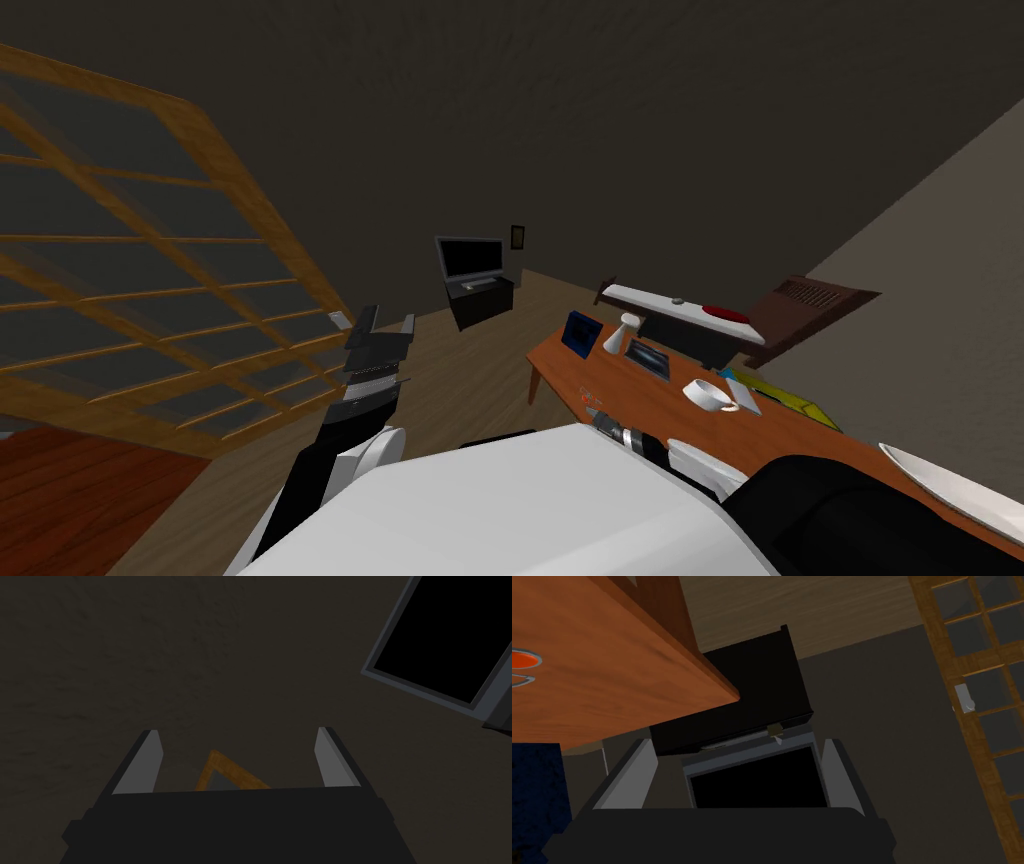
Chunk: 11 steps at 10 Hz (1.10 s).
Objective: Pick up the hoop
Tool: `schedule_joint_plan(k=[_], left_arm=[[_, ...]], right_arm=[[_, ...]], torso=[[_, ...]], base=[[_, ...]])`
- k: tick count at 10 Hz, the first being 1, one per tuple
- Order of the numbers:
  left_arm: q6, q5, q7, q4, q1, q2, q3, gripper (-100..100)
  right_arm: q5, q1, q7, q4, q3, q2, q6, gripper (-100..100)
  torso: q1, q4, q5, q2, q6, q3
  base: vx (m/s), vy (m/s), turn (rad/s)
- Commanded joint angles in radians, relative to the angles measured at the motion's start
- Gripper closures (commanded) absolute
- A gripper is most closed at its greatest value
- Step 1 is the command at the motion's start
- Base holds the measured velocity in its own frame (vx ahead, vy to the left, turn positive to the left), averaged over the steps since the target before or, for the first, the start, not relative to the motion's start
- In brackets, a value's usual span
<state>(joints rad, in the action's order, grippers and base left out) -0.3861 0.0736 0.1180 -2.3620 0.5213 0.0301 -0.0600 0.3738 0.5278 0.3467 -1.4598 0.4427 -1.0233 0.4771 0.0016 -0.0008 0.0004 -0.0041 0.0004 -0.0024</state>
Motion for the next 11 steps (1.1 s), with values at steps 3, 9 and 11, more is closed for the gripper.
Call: schedule_joint_plan(k=[3,9,11], left_arm=[[0.0,0.0,0.0,0.0,0.0,0.0,0.0,0],[0.0,0.0,0.0,0.0,0.0,0.0,0.0,0],[0.0,0.0,0.0,0.0,0.0,0.0,0.0,0]], right_arm=[[0.031,-0.014,0.009,0.068,0.054,-0.048,-0.01,-100],[0.116,-0.044,0.034,0.232,0.199,-0.134,-0.037,-100],[0.135,-0.051,0.039,0.268,0.241,-0.148,-0.044,-100]], torso=[[0.0,-0.001,0.0,-0.004,0.0,-0.002],[0.0,-0.001,0.0,-0.004,0.001,-0.002],[0.0,-0.001,0.0,-0.004,0.0,-0.002]], base=[[0.104,0.012,0.111],[0.095,0.005,0.132],[0.118,-0.003,0.131]])
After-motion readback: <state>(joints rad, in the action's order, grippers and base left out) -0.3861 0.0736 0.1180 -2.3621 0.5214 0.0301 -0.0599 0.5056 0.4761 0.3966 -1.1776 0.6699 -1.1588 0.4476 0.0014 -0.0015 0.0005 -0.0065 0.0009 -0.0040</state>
